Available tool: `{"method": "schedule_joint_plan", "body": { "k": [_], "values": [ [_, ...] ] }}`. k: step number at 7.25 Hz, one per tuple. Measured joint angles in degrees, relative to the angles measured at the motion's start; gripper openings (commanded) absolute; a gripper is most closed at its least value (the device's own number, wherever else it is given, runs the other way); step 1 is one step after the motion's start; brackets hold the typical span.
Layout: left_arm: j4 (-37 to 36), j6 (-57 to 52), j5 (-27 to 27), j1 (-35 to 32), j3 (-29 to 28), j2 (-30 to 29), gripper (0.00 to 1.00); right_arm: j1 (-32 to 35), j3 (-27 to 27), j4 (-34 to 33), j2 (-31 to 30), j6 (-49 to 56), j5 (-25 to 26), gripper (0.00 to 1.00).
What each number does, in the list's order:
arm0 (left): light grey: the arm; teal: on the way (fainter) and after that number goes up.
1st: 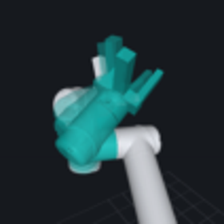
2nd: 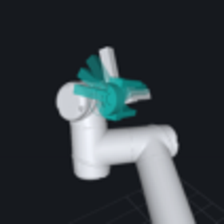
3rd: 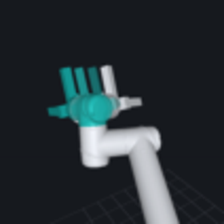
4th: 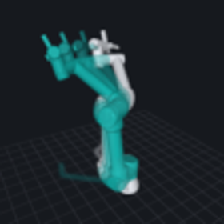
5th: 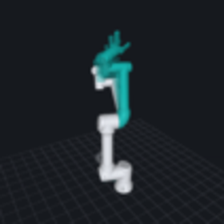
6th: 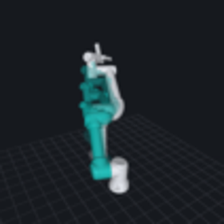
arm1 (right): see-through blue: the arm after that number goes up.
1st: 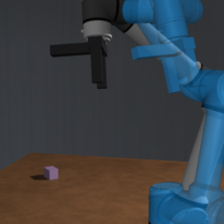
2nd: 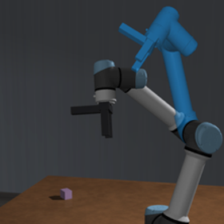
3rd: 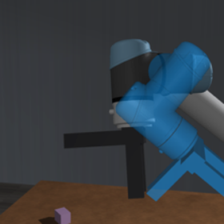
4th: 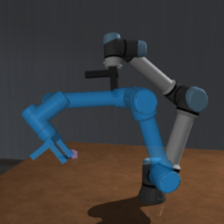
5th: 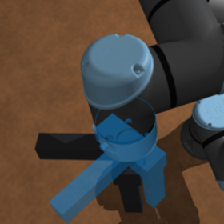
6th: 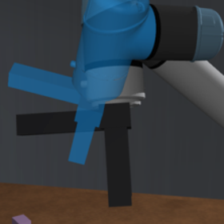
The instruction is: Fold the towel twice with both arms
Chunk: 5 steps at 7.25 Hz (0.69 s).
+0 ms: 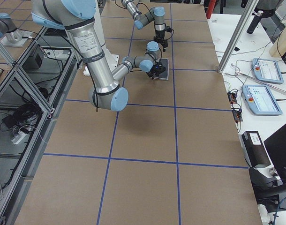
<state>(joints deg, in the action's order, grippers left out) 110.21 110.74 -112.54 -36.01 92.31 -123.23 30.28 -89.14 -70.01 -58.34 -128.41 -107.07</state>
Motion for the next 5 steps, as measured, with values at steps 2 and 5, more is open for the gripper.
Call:
{"method": "schedule_joint_plan", "body": {
  "k": [2,5],
  "values": [
    [0.0,0.1,0.1,0.1,0.0,0.0,1.0,0.1,-0.1,0.5,0.1,-0.6,0.0,0.0],
    [0.0,0.1,0.1,0.1,0.0,-0.1,1.0,0.1,-1.0,1.0,-0.5,-0.4,-0.1,0.0]
  ]
}}
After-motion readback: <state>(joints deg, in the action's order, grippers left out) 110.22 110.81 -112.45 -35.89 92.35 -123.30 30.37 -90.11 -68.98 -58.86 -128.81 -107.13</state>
